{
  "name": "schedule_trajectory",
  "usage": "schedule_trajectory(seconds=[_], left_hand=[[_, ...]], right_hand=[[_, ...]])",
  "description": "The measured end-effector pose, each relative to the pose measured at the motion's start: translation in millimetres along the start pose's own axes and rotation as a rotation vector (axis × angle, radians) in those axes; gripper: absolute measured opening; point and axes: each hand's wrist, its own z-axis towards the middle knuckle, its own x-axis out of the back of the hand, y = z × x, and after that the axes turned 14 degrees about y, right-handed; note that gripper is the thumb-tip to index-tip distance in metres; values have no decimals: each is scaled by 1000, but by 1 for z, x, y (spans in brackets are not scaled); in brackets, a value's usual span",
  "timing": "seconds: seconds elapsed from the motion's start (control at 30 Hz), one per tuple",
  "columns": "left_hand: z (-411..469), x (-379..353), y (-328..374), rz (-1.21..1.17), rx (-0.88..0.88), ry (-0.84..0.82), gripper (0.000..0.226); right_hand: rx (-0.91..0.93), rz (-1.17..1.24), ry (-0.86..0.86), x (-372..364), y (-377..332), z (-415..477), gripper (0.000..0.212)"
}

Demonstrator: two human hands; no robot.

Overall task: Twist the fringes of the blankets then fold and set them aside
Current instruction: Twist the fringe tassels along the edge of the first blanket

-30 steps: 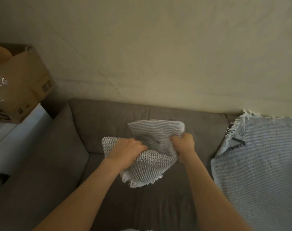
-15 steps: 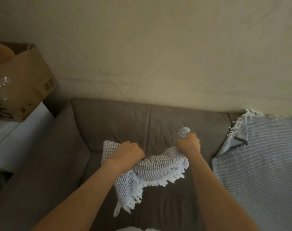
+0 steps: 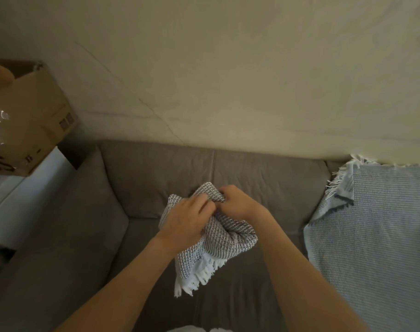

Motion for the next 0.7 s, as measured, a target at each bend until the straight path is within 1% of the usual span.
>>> schedule_trajectory(seconds=[0.03, 0.07, 0.13, 0.17, 0.2, 0.27, 0.37, 0.43, 0.47, 0.5, 0.53, 0.57, 0.6, 0.63, 0.7], left_hand=[[-1, 2, -3, -6, 58, -19, 44], [-3, 3, -7, 10, 101, -72, 59], [-4, 5, -13, 54, 132, -262, 105], [-3, 6, -16, 54, 132, -341, 119], [-1, 5, -16, 42, 140, -394, 128], [3, 6, -15, -17, 209, -418, 133], [7, 6, -10, -108, 313, -343, 130], [4, 3, -11, -104, 391, -335, 121], [3, 2, -12, -105, 441, -336, 108], [2, 1, -16, -110, 491, -320, 87], [1, -1, -20, -113, 539, -293, 66], [0, -2, -25, -122, 583, -269, 54], [-1, -3, -30, -141, 612, -253, 48], [-2, -3, -35, -173, 628, -249, 46], [-3, -2, -43, -245, 629, -268, 43]], right_hand=[[1, 15, -17, 1, -1, -1, 28], [6, 33, -20, 0, -1, -1, 29], [47, 71, -17, -3, -7, -4, 29], [69, 79, -23, -7, -7, -3, 33], [75, 81, -29, -10, -7, -3, 34], [54, 66, -1, -11, -6, -3, 33], [9, 61, 81, -7, -3, -2, 48], [28, 66, 155, -7, -5, -7, 47], [86, 30, 243, -8, -4, -10, 44], [163, 4, 337, -11, -4, -14, 38], [253, 27, 416, -13, -2, -19, 32], [327, 66, 445, -14, -1, -24, 26], [391, 84, 436, -15, 3, -28, 23], [430, 65, 390, -16, 7, -31, 25], [445, -134, 281, -16, 15, -33, 37]])
